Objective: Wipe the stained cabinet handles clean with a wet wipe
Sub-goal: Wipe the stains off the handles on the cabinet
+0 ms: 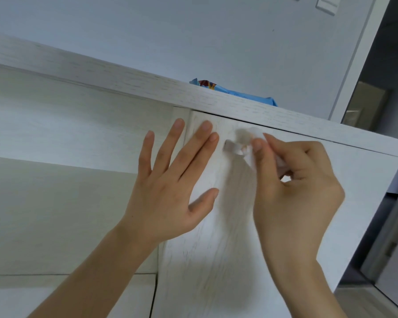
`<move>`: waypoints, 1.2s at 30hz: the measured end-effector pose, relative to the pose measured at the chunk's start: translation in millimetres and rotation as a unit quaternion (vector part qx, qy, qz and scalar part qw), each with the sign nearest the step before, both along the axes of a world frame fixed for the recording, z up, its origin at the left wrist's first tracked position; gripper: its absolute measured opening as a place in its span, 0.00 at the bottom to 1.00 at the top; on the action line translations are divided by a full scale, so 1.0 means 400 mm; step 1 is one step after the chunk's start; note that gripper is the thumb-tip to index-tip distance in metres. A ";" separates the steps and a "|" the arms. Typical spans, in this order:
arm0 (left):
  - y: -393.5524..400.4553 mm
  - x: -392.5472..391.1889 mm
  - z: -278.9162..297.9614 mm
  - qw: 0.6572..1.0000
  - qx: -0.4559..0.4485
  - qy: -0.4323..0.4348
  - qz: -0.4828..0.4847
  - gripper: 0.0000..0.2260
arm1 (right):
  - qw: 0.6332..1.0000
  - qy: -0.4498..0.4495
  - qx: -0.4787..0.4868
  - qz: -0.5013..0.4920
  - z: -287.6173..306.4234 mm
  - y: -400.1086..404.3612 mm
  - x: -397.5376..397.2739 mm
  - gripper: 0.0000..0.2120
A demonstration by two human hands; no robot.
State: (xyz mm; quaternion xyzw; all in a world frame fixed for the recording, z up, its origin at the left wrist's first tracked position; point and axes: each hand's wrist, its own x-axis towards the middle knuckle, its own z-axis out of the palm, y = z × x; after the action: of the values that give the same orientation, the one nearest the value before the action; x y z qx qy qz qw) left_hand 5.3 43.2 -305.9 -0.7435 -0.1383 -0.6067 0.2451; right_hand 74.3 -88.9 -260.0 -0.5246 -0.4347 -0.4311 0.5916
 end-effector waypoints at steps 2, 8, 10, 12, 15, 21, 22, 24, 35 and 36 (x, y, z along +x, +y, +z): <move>0.001 -0.001 0.000 1.000 -0.003 -0.004 -0.004 0.33 | 0.999 -0.036 -0.013 -0.007 -0.003 0.003 -0.010 0.05; -0.001 -0.001 -0.004 1.000 -0.004 0.000 0.006 0.32 | 0.999 0.030 0.029 0.023 -0.008 -0.020 0.012 0.06; 0.000 -0.001 -0.002 1.000 -0.001 -0.002 0.008 0.33 | 1.000 0.010 0.016 0.012 -0.009 -0.008 0.000 0.07; 0.001 -0.001 -0.002 1.000 0.001 -0.005 0.010 0.33 | 1.000 -0.016 -0.006 -0.001 -0.006 0.006 -0.010 0.07; 0.001 -0.001 -0.002 1.000 0.001 -0.009 0.011 0.33 | 0.998 -0.055 -0.027 -0.022 0.003 0.003 -0.005 0.07; 0.000 0.001 -0.002 1.000 -0.004 -0.012 0.008 0.33 | 0.998 -0.052 -0.036 -0.021 0.003 -0.002 -0.007 0.04; -0.001 0.001 -0.002 1.000 -0.005 -0.010 0.009 0.33 | 0.999 -0.035 -0.033 -0.013 0.004 -0.009 -0.003 0.03; -0.001 -0.001 -0.003 1.000 -0.008 -0.008 0.007 0.33 | 1.000 0.008 -0.007 0.010 0.006 -0.023 0.002 0.03; 0.000 -0.001 -0.002 1.000 0.002 -0.021 0.007 0.32 | 0.997 -0.036 -0.064 -0.009 0.018 0.016 -0.030 0.07; 0.001 -0.001 -0.002 1.000 0.003 -0.023 0.008 0.32 | 0.998 -0.028 -0.062 -0.011 0.020 0.020 -0.033 0.07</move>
State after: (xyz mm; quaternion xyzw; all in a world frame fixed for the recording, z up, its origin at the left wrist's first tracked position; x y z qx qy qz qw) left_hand 5.1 43.7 -306.9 -0.7277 -0.1483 -0.6216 0.2492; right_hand 61.2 -80.8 -252.0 -0.5527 -0.4714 -0.4240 0.5408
